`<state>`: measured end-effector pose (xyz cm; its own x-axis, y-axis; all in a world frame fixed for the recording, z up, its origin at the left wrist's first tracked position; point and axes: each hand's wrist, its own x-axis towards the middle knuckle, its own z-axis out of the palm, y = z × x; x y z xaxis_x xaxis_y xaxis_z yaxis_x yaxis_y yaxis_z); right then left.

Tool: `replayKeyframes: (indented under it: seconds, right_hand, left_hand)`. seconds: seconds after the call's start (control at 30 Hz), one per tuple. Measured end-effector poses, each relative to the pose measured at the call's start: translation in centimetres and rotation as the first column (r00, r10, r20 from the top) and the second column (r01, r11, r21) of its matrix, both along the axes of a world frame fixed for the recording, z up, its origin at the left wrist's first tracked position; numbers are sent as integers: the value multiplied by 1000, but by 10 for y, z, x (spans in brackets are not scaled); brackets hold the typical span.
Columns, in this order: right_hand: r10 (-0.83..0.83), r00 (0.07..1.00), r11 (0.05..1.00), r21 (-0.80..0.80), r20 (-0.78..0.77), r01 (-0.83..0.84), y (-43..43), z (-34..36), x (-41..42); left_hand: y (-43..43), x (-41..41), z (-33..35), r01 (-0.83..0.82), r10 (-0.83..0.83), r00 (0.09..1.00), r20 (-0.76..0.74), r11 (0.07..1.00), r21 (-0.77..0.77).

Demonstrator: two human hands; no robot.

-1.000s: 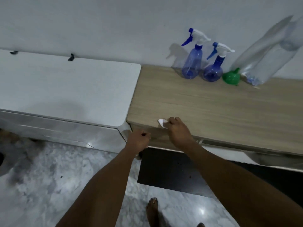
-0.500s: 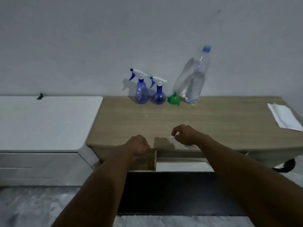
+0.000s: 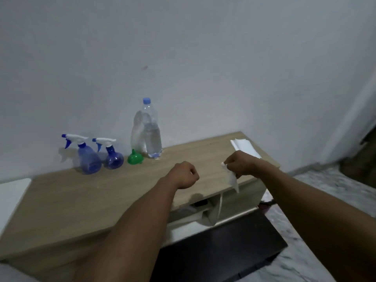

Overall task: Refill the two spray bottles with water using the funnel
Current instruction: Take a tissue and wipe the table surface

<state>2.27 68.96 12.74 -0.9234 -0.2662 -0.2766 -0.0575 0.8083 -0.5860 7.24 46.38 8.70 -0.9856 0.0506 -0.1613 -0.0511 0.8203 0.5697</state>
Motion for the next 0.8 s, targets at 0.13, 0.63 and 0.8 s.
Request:
replayKeyframes:
  seconds: [0.13,0.63,0.8]
  right_hand:
    - [-78,996,997,7,-39,79,67,-1,-9]
    - [-313,949,949,-19,20,314,229,-43,-136]
    - [-363,930,931,-18,65,364,287,-46,-178]
  left_hand:
    - [56,-33,-3,82,-82,996,15,997,2]
    - [218,-211,-45,213,-217,971,97,976,52]
    - [281,-268,-39,279,-284,955,85,958,63]
